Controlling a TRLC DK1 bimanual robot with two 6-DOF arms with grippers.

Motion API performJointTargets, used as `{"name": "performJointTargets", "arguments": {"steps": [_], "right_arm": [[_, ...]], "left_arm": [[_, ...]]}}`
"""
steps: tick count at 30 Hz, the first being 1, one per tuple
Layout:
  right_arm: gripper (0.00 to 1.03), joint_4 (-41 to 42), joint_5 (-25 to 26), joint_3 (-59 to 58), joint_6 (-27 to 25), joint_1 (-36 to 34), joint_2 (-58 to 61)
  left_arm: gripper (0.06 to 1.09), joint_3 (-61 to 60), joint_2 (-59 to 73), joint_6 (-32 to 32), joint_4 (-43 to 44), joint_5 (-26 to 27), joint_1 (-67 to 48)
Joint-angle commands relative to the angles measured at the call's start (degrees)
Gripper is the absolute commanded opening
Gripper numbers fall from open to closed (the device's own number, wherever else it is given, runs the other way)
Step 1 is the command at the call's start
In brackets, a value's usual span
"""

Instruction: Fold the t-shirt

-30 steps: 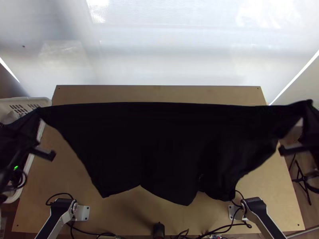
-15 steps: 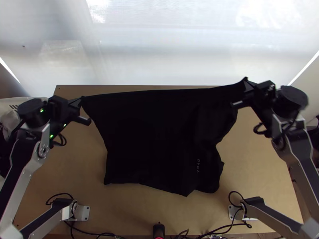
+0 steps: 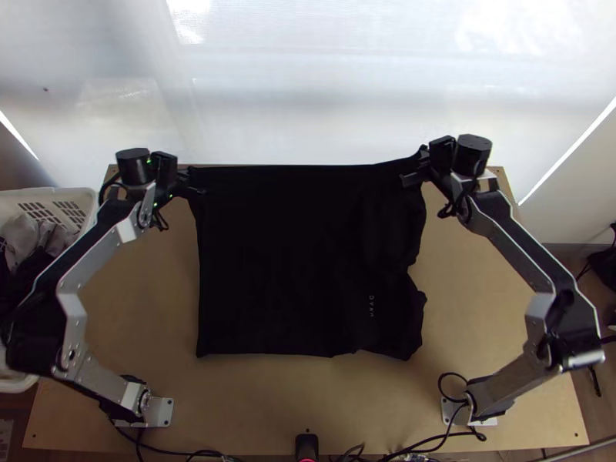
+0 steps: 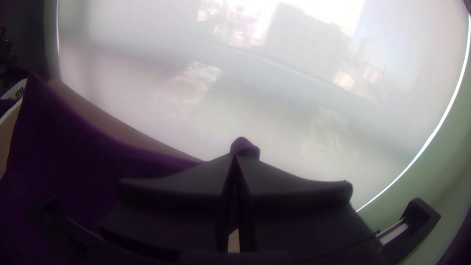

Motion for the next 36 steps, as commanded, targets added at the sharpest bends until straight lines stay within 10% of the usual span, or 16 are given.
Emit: {"name": "performJointTargets", "arguments": {"steps": [1,36], "right_arm": [[0.03,2.86,0.04,7.22,0.49,-0.55,12.20],[0.03,4.45,3.29,26.82,-1.53,0.07,34.96]], "left_arm": [[0.09,7.66,13.01,-0.03,3.29,-2.68,-0.20],[0.09,23.12,32.52,0.41,11.38,-9.27,-0.29]]}}
